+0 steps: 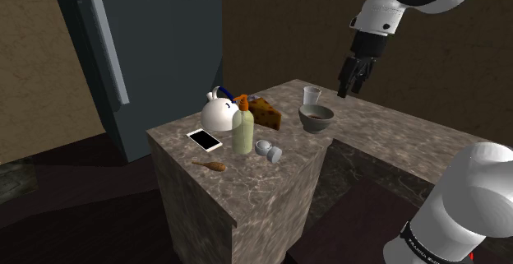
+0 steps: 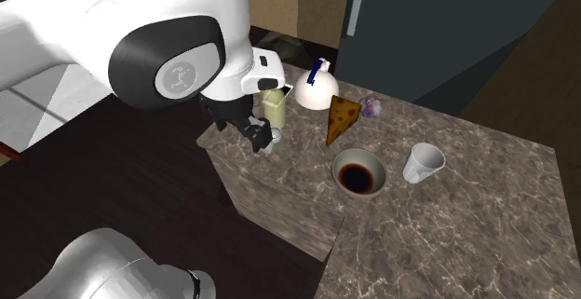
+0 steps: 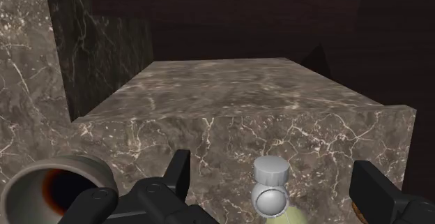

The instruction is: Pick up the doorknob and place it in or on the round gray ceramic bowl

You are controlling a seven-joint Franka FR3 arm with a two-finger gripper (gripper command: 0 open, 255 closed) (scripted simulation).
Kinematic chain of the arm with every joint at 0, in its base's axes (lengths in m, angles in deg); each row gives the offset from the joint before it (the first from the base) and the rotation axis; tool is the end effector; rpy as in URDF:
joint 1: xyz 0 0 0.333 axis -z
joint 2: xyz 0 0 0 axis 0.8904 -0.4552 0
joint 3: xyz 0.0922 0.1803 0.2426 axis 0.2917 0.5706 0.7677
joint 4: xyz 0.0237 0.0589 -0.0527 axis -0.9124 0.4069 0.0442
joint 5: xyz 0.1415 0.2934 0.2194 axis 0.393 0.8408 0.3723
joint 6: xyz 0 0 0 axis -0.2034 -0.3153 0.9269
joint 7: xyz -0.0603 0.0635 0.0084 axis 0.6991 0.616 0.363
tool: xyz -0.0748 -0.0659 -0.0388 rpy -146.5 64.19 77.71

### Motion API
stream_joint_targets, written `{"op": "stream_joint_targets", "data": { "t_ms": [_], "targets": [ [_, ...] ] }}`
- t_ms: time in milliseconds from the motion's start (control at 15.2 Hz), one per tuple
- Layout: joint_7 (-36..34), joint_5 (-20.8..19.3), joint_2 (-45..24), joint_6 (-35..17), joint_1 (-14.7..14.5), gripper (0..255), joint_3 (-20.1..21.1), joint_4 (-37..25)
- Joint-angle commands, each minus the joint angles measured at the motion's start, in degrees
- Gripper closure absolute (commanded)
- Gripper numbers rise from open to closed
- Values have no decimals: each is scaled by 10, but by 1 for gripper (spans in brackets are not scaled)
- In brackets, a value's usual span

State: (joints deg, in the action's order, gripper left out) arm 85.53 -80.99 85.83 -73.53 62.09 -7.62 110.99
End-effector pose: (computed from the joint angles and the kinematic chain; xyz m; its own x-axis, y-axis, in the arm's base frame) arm 0.3099 -0.0143 0.5681 0.9981 0.0430 0.0432 0.0472 -0.9937 -0.1012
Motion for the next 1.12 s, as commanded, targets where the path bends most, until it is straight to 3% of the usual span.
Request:
{"op": "stream_joint_targets", "data": {
  "t_ms": [0, 528, 1056],
  "targets": [
    [0, 0, 0, 0, 0, 0, 0, 0],
    [8, 16, -150, -134, -22, 0, 14, 7],
    [18, 32, -325, -245, -43, 0, 27, -35]
  ]
}}
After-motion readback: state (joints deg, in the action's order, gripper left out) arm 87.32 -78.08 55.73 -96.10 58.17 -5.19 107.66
